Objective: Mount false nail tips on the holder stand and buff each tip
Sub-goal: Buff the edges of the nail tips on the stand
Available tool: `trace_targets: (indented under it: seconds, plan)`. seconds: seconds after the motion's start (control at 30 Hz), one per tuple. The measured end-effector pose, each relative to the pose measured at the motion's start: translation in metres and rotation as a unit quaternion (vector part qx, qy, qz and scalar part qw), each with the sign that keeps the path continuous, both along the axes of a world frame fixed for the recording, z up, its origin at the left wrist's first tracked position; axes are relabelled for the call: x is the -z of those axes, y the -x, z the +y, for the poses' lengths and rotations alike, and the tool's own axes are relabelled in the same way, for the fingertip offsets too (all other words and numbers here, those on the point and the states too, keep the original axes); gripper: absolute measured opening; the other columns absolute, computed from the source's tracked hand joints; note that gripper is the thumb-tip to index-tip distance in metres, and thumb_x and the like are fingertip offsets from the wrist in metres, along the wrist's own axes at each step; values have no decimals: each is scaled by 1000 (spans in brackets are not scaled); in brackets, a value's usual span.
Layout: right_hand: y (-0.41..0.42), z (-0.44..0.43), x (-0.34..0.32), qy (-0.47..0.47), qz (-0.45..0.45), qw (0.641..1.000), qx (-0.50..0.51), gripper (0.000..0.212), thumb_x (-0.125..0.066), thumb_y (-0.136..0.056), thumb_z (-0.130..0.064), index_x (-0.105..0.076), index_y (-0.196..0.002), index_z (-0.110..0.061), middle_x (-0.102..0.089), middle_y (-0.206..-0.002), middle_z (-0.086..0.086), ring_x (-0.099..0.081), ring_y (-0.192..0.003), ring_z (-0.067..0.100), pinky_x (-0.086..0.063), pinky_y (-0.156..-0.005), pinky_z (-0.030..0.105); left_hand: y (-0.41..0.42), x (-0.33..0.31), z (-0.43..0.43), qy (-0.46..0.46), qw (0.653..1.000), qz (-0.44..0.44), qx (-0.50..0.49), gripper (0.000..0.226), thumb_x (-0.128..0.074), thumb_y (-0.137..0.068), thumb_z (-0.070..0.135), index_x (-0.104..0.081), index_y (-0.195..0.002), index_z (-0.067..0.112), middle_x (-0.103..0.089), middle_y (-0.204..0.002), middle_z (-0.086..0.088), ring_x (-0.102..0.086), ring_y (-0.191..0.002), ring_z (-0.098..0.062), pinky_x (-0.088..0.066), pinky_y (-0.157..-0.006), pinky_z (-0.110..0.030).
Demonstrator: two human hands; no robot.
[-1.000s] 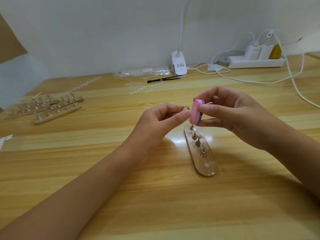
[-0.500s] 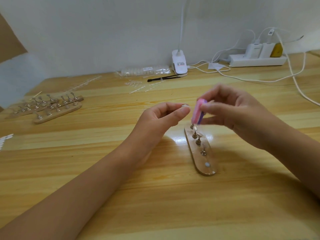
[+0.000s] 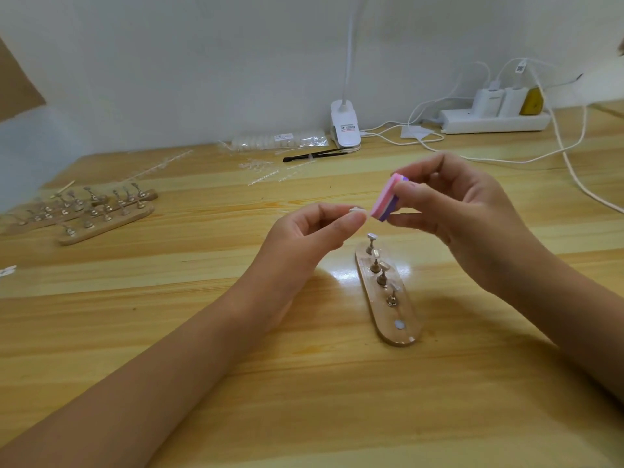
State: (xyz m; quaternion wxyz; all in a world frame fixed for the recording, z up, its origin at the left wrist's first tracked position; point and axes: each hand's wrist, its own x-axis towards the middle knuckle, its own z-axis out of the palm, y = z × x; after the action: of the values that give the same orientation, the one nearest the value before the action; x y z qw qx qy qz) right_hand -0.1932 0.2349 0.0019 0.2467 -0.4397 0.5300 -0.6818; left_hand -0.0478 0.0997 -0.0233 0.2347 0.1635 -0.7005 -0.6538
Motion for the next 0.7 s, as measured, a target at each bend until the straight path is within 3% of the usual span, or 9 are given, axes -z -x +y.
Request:
trace_targets:
  seconds: [0.1, 0.17, 0.3, 0.43, 0.6, 0.7]
  plan:
    - [4, 3, -4, -40, 29, 998, -24, 27, -71, -75, -28, -63, -96, -13, -70, -86, -3, -72, -84, 17, -57, -76, 25, 0, 2, 2, -2, 1000, -3, 6, 19, -73, -80, 40, -77, -96, 29, -75, -106, 10, -67, -99, 0, -50, -84, -16]
    - [7, 5, -7, -52, 36, 997, -34, 31, -72, -73, -29, -63, -97, -12, -70, -88, -2, -72, -86, 17, -57, -76, 23, 1, 2, 2, -9, 1000, -4, 7, 17, -72, -80, 40, -77, -94, 31, -75, -105, 11, -66, -98, 1, -49, -85, -19]
    - [7, 7, -11, 12, 18, 1000, 6, 25, -70, -75, -26, -62, -94, -14, -70, -87, -2, -72, -86, 17, -57, -74, 23, 1, 2, 1, -26, 1000, 7, 5, 19, -72, -81, 40, -77, -95, 28, -74, -102, 13, -65, -93, 3, -46, -89, -24]
    - [0, 5, -6, -6, 54, 998, -9, 27, -71, -73, -28, -62, -93, -13, -70, -83, -3, -71, -83, 18, -58, -74, 28, 1, 0, 1, -48, 999, 17, 6, 16, -71, -82, 38, -78, -92, 28, -73, -95, 16, -63, -85, 5, -46, -88, -23]
    - [-1, 3, -3, 32, 41, 998, 32, 21, -65, -79, -23, -61, -97, -13, -67, -83, -5, -68, -79, 14, -56, -73, 25, 2, 2, 2, -40, 999, 14, 11, 16, -72, -81, 39, -78, -93, 29, -74, -101, 14, -64, -86, 4, -47, -87, -22]
    - [-2, 2, 0, -23, 56, 997, -57, 23, -65, -80, -18, -60, -99, -8, -68, -85, 0, -69, -80, 16, -56, -75, 26, 1, 2, 2, -33, 999, 13, 19, 20, -70, -83, 39, -76, -98, 27, -73, -96, 15, -64, -88, 3, -47, -87, -22]
